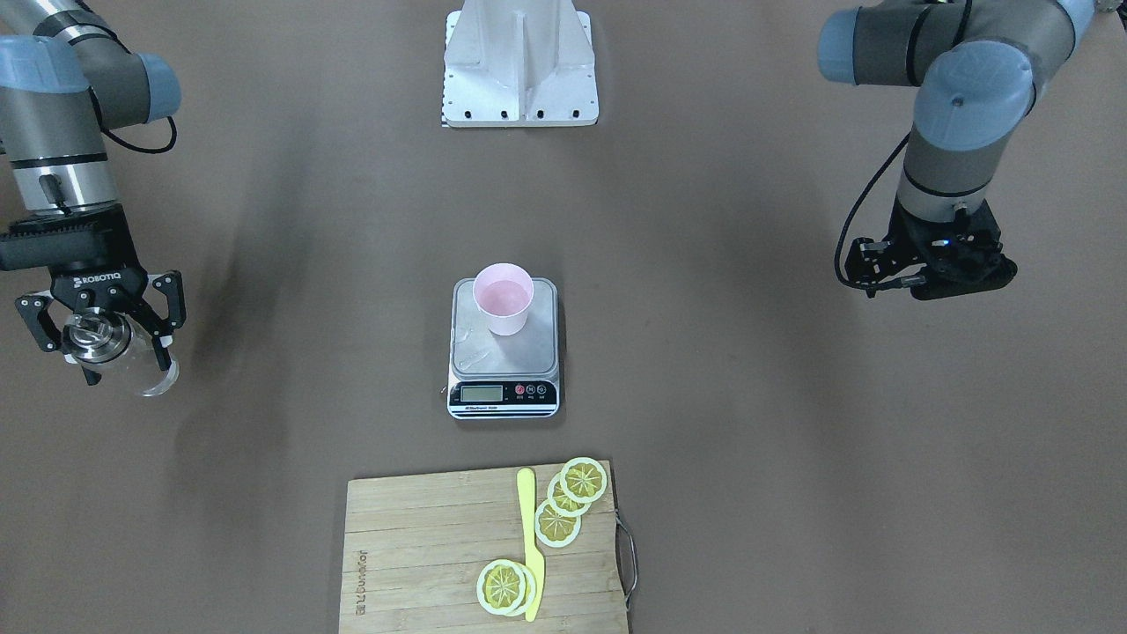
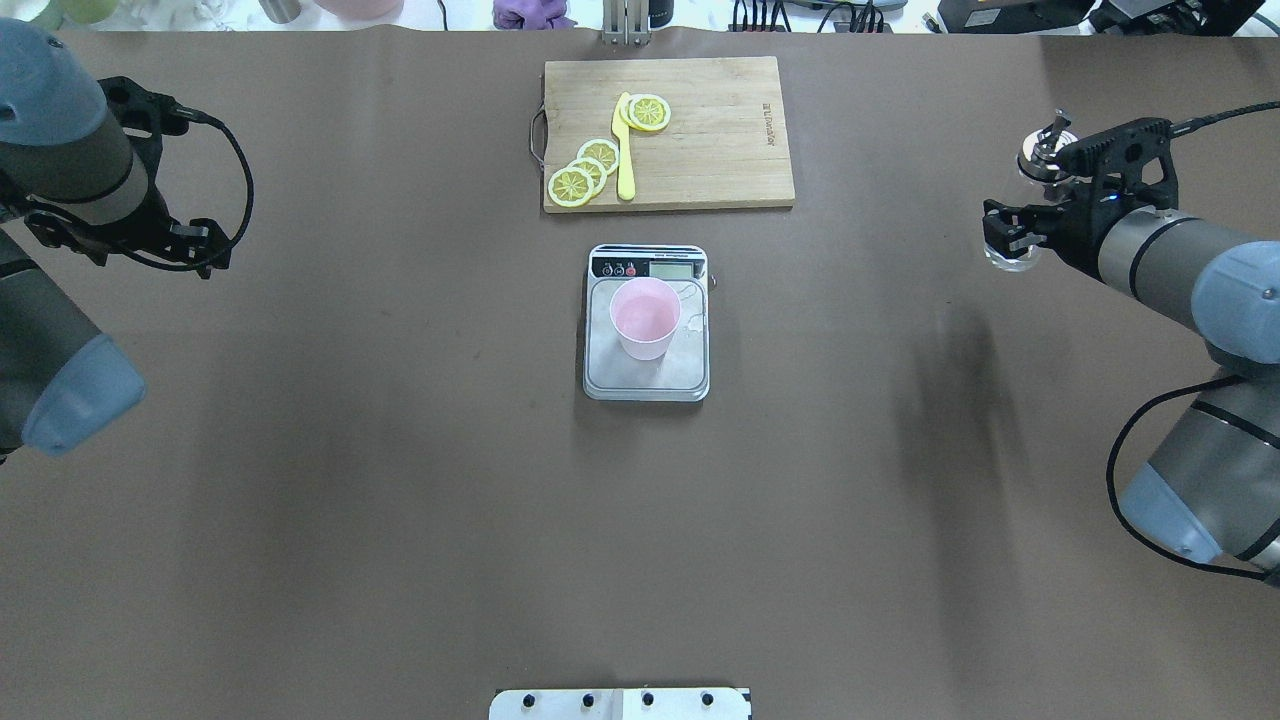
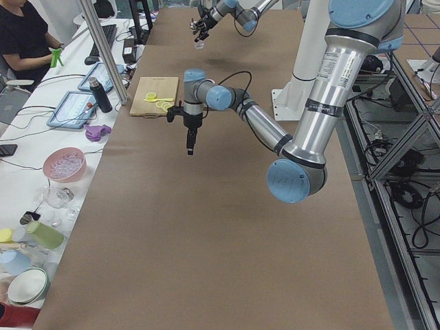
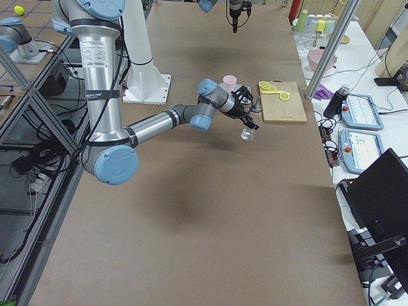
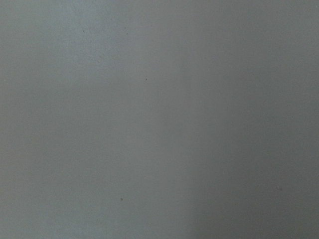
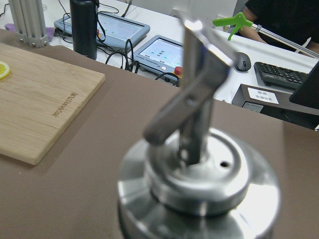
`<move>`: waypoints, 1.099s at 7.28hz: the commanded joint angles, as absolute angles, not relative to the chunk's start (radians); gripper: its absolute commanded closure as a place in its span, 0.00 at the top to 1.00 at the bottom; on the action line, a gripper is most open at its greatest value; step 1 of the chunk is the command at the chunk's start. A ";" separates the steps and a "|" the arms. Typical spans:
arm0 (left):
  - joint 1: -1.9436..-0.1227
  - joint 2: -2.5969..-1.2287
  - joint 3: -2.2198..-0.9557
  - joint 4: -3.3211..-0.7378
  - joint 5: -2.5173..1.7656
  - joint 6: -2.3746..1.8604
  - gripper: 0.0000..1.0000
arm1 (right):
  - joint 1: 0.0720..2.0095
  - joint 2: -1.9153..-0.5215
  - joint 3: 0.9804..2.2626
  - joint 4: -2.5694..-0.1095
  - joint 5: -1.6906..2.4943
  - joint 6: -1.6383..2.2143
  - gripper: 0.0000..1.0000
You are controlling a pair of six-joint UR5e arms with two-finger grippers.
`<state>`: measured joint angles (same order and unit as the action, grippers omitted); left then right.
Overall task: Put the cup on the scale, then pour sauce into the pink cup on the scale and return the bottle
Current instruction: 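Turn the bottle upright and carry it back with the right gripper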
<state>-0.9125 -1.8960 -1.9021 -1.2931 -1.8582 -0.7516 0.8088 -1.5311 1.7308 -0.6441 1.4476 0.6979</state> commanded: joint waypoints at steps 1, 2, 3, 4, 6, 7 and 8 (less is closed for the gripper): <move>-0.913 -1.896 -1.902 -1.293 -1.858 -0.752 0.99 | 0.891 -1.546 1.584 -0.477 1.560 0.713 0.00; -0.913 -1.896 -1.904 -1.293 -1.858 -0.752 0.99 | 0.899 -1.546 1.579 -0.477 1.562 0.715 0.00; -0.911 -1.896 -1.902 -1.293 -1.858 -0.752 0.99 | 0.900 -1.548 1.578 -0.477 1.562 0.724 0.00; -0.911 -1.896 -1.902 -1.293 -1.858 -0.752 0.99 | 0.900 -1.549 1.574 -0.476 1.569 0.797 0.00; -0.913 -1.896 -1.902 -1.293 -1.858 -0.752 0.99 | 0.899 -1.557 1.486 -0.348 1.574 0.808 0.00; -0.913 -1.896 -1.902 -1.293 -1.858 -0.752 0.99 | 0.897 -1.546 1.410 -0.246 1.575 0.807 0.00; -0.913 -1.896 -1.902 -1.293 -1.858 -0.752 0.99 | 0.896 -1.546 1.401 -0.236 1.577 0.798 0.00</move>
